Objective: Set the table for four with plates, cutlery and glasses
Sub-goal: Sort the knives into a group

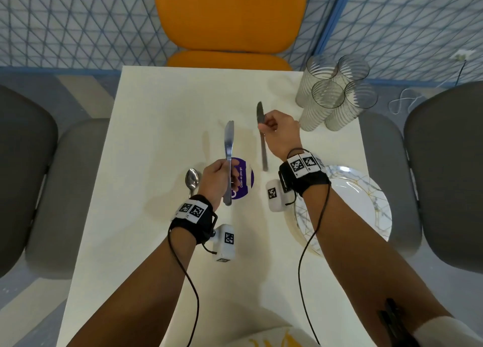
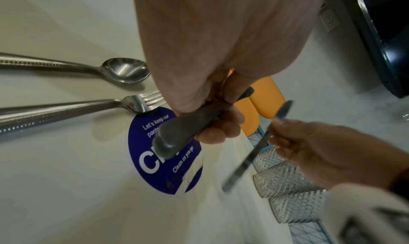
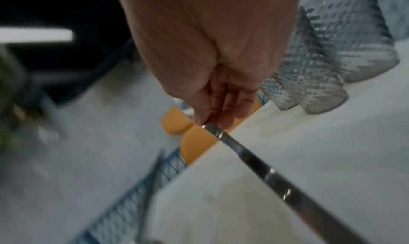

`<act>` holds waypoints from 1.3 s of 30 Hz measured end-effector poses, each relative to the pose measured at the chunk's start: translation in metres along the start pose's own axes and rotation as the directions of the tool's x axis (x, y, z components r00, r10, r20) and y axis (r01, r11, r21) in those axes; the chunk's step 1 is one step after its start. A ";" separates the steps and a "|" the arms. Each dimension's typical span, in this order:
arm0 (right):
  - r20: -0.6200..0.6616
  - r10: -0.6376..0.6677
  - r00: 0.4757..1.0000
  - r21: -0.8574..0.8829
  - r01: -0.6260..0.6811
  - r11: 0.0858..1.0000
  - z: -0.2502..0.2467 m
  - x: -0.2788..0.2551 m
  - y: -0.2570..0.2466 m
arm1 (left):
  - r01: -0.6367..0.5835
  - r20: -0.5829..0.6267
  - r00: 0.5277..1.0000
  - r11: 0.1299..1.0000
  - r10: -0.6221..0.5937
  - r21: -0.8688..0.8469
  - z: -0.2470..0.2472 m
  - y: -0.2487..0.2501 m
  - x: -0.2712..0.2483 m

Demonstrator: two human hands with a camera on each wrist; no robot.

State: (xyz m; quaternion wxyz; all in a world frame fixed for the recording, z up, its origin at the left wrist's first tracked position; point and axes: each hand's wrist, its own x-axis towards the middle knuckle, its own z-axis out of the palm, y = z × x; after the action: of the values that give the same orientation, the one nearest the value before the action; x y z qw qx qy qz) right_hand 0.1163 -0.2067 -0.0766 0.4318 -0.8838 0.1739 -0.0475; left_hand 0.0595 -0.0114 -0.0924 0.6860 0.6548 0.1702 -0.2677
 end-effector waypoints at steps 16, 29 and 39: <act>0.122 0.315 0.941 0.362 -0.338 0.869 0.007 -0.094 -0.033 | 0.015 0.199 0.980 0.997 0.001 -0.077 -0.007 -0.025 -0.036; 0.161 0.243 0.957 0.013 -0.248 0.969 0.018 -0.110 -0.026 | 0.176 0.184 0.971 0.979 -0.155 -0.100 -0.012 -0.046 -0.046; 0.153 0.338 0.929 -0.173 -0.311 0.934 0.041 -0.101 -0.008 | -0.007 0.064 0.998 0.967 -0.010 0.254 0.002 -0.074 -0.054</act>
State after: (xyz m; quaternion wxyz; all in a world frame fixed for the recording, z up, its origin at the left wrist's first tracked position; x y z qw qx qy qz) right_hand 0.0336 -0.1364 -0.0887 0.3819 -0.8725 0.2813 0.1176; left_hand -0.0274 -0.0051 -0.1205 0.6014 0.7283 0.1126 -0.3087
